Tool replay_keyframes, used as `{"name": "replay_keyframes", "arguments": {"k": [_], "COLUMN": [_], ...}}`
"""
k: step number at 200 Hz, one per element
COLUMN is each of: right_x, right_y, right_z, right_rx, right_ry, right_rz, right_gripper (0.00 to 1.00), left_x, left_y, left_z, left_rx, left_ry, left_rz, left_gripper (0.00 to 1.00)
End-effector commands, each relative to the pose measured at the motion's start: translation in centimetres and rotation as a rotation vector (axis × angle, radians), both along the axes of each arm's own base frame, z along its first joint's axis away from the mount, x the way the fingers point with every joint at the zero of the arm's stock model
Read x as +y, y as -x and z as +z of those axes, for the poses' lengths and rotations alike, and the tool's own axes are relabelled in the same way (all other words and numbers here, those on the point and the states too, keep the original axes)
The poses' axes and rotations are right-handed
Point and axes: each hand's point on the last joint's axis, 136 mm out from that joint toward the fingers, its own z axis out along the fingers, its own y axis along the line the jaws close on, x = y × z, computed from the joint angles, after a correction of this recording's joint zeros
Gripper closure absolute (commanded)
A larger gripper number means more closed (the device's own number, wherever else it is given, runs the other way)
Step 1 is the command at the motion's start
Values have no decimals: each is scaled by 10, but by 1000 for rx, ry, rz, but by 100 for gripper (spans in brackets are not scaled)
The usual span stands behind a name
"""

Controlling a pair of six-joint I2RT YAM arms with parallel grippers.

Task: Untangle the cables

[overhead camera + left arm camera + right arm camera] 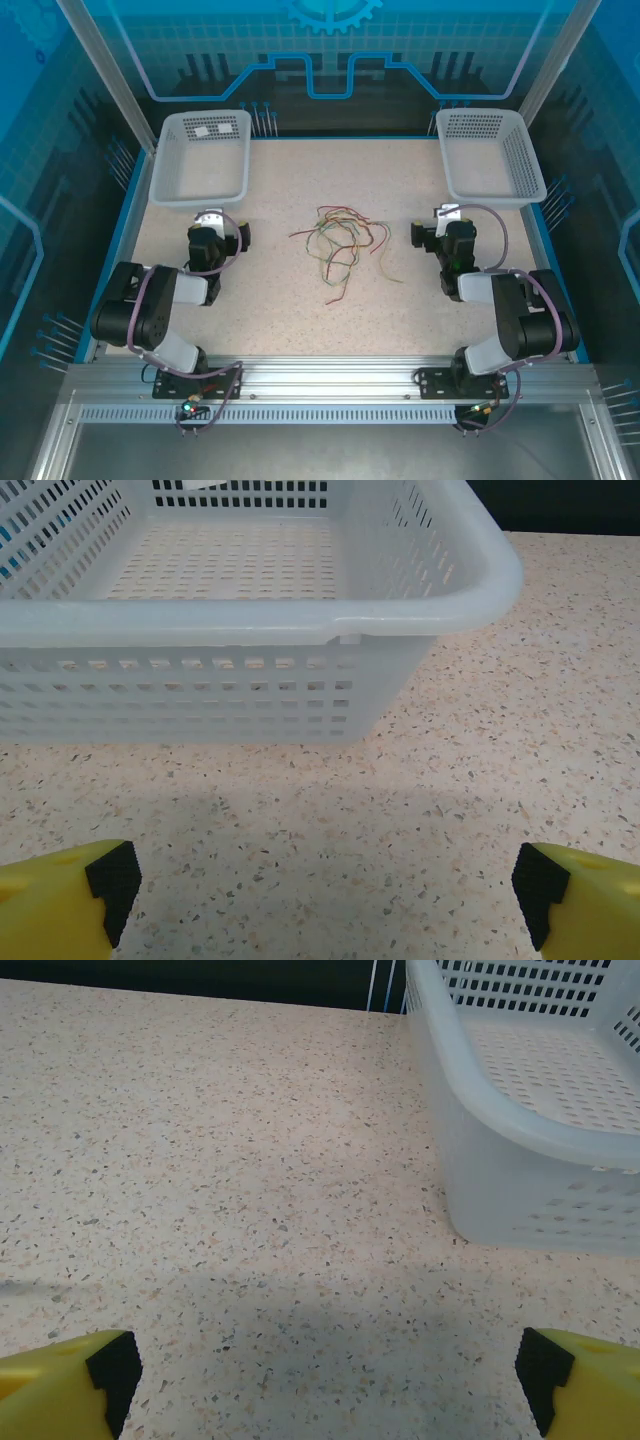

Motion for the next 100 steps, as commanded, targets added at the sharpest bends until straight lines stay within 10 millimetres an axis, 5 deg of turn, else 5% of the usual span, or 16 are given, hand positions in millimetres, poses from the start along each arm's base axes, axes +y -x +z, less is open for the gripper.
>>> {"name": "replay_keyframes", "arguments": {"k": [1,100], "right_x": [1,9], "right_y": [-3,-5], "right_z": [5,3], "right_rx": [-17,-2], "right_ry": [-38,-37], "right_rz": [15,67], "right_gripper": [0,0], "left_x": [2,1], "left_y": [-7,-7], "left_z": [13,14], "left_rx": [-35,-38], "left_ry": [19,22], "left_rz": [-6,-9], "left_gripper": [1,1]}}
